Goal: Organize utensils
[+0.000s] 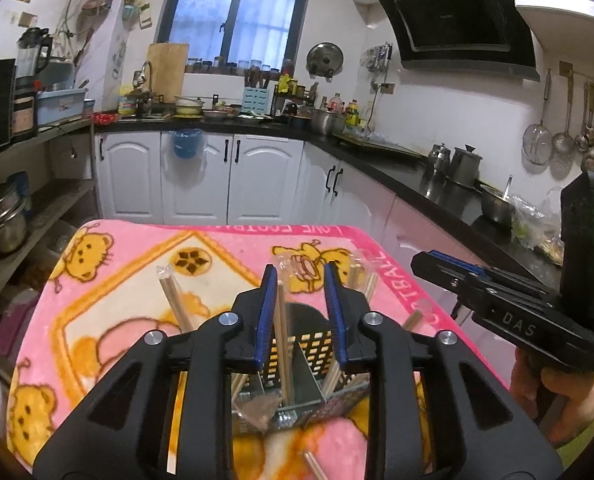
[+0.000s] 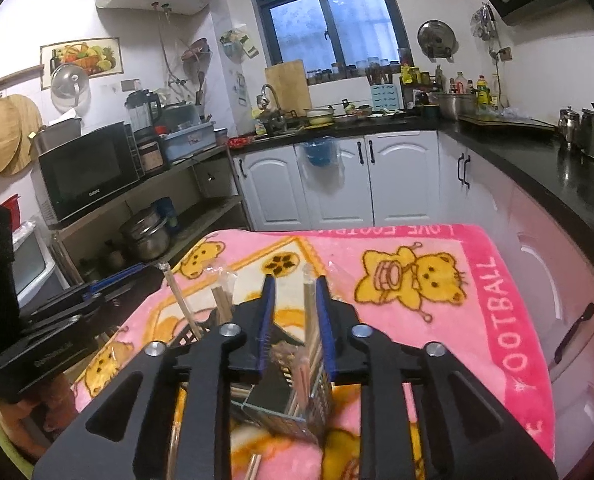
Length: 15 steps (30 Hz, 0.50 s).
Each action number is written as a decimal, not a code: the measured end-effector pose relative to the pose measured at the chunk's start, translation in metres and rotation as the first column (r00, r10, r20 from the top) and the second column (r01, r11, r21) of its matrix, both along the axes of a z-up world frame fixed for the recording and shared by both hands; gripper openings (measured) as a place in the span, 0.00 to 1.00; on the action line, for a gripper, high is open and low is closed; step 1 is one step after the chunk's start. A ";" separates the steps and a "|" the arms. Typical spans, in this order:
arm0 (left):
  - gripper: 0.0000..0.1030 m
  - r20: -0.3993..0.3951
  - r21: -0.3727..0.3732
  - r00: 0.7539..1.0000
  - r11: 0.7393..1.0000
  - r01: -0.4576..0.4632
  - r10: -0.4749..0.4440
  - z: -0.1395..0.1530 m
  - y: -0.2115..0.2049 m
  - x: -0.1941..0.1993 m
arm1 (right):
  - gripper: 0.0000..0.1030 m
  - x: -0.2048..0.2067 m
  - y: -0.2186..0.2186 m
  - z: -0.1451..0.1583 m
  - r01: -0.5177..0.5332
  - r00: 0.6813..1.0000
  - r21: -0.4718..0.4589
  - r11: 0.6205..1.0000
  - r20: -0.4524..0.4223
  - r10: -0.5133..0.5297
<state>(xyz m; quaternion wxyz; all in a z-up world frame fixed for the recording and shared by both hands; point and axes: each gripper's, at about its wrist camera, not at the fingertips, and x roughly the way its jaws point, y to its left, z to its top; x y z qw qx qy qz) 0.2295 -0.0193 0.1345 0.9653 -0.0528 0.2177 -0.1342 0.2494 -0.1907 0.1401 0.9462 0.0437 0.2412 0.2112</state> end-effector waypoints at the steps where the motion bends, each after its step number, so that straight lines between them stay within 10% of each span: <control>1: 0.26 -0.001 0.001 1.000 1.000 0.005 -0.005 0.000 0.000 -0.003 | 0.24 -0.001 -0.001 0.000 0.002 1.000 -0.001 1.000 -0.001 -0.002; 15: 0.67 -0.008 0.021 1.000 0.999 0.029 -0.029 -0.006 -0.004 -0.035 | 0.50 -0.039 -0.017 -0.007 0.002 1.000 -0.034 0.999 0.005 -0.002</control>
